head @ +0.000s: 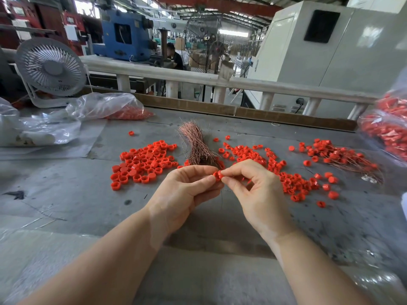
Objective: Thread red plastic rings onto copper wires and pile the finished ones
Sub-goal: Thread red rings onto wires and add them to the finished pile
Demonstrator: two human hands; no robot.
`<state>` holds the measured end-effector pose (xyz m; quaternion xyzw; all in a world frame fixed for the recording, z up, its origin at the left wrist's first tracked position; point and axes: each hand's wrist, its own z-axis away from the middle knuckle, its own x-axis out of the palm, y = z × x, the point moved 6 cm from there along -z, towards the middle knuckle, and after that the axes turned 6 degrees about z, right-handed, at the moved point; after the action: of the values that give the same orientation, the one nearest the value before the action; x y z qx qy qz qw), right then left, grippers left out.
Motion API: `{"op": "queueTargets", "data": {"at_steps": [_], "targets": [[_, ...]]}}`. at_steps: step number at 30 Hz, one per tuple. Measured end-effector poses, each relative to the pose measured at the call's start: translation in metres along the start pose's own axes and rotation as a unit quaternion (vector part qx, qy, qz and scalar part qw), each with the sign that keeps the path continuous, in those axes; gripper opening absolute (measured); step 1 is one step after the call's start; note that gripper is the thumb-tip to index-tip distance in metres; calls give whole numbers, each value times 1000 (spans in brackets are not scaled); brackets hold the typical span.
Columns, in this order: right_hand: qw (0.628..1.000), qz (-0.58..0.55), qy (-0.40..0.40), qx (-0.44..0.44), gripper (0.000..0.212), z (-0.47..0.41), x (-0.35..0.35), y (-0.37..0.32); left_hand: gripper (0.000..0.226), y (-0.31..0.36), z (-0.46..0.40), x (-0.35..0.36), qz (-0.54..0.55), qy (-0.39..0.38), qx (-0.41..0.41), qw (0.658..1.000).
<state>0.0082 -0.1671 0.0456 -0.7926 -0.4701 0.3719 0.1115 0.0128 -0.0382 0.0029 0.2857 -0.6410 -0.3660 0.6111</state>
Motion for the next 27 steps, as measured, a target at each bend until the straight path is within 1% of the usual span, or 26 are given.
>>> {"op": "queueTargets", "data": {"at_steps": [2, 5, 8, 16, 21, 27], "targets": [[1000, 6, -2, -5, 5, 0, 1, -1, 14, 0, 0, 0, -8, 0, 7, 1000], [1000, 12, -1, -12, 5, 0, 1, -2, 16, 1, 0, 0, -11, 2, 15, 1000], [1000, 13, -1, -20, 4, 0, 1, -2, 13, 2, 1, 0, -18, 2, 18, 1000], [999, 19, -5, -37, 6, 0, 1, -5, 13, 4, 3, 1, -31, 7, 26, 999], [999, 9, -8, -35, 8, 0, 1, -4, 12, 6, 4, 1, -38, 11, 34, 999], [999, 1, -3, -32, 10, 0, 1, -2, 14, 9, 5, 1, -70, 12, 54, 996]]}}
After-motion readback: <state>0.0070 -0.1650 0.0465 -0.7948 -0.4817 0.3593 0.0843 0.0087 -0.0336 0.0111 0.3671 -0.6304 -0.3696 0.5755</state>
